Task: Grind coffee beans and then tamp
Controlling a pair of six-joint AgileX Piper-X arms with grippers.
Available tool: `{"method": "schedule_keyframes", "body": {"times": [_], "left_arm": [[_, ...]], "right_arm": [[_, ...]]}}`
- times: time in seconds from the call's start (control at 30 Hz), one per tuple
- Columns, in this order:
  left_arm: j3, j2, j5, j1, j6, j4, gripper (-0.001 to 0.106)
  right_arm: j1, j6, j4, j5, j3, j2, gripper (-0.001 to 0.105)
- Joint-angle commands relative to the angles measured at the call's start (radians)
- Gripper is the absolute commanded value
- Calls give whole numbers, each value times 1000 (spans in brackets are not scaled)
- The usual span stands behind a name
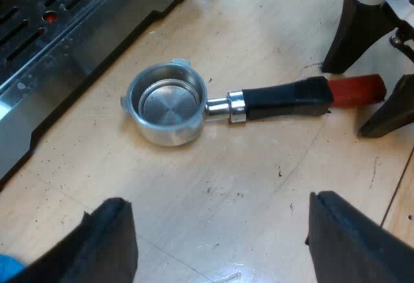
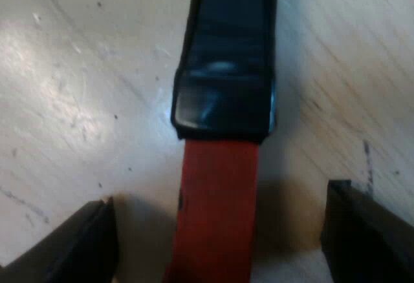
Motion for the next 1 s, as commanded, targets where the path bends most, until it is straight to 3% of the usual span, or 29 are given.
{"method": "schedule_keyframes", "body": {"times": [0.03, 0.47, 0.7, 0.83, 0.93, 1.0], "left_arm": [[-8, 0, -9, -4, 0, -2, 60], [-8, 0, -40, -4, 0, -2, 60], [-79, 0, -108, -4, -2, 37, 60], [-134, 0, -125, -4, -8, 80, 60], [-213, -3, -176, -4, -8, 179, 60], [-260, -3, -207, -4, -8, 238, 60]], "right_arm": [[0, 11, 175, -11, 15, 2, 69], [0, 11, 364, 96, -85, -255, 69], [0, 3, 305, 121, -170, -428, 69], [1, 4, 199, 116, -175, -487, 69], [17, -66, 80, 113, -175, -507, 69], [50, -172, -9, 112, -173, -504, 69]]}}
